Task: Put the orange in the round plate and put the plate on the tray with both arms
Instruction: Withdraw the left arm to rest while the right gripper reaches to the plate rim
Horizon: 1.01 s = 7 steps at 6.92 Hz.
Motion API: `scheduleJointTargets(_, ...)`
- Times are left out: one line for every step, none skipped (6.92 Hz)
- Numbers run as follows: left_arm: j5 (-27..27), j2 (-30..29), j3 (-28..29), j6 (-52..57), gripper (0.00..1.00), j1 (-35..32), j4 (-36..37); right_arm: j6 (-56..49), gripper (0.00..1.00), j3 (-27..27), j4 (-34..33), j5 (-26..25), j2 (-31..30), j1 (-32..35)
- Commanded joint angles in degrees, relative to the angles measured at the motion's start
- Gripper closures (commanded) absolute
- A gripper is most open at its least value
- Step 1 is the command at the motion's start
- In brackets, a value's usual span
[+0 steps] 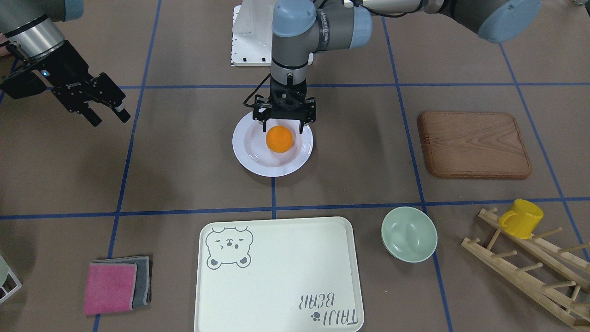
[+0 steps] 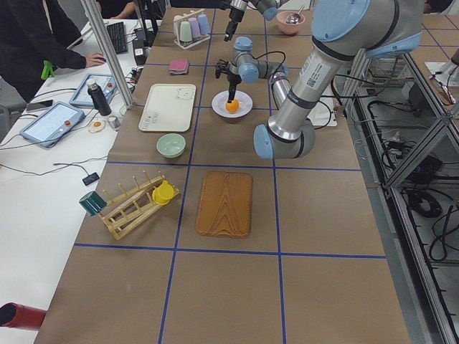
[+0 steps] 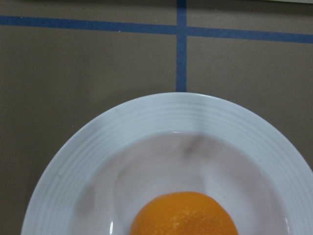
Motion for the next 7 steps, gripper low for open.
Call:
scheduleJointTargets(-13.36, 9.98, -12.5, 17.33, 0.02, -14.47, 7.31, 13.29, 0.0, 2.29, 0.37, -10.98, 2.4, -9.08)
scheduleJointTargets(-14.64, 16.31, -12.71, 26.12, 0.02, -21.07, 7.14, 16.9, 0.0, 2.73, 0.37, -15.47, 5.12, -13.22)
scheduleJointTargets(-14.74, 21.59, -12.54, 36.91, 0.02, -26.88, 6.61, 20.94, 0.0, 2.73, 0.37, -23.52, 5.41, -19.26)
scheduleJointTargets(-15.43, 25.56, -11.84, 50.07, 0.02, -33.98, 7.22, 24.72, 0.0, 2.82, 0.46, -32.21, 5.67, -25.67)
scheduleJointTargets(-22.23, 29.86, -8.88, 62.38, 0.02, -41.28, 6.44, 29.46, 0.0, 2.73, 0.46, -40.39, 5.67, -31.31)
scheduleJointTargets(-28.39, 32.25, -3.98, 72.43, 0.02, -49.01, 6.87, 32.03, 0.0, 2.56, 0.46, -44.83, 5.59, -35.19)
scheduleJointTargets(-29.14, 35.06, 1.21, 83.58, 0.02, -54.39, 5.74, 34.49, 0.0, 1.77, 0.38, -47.92, 5.59, -37.58)
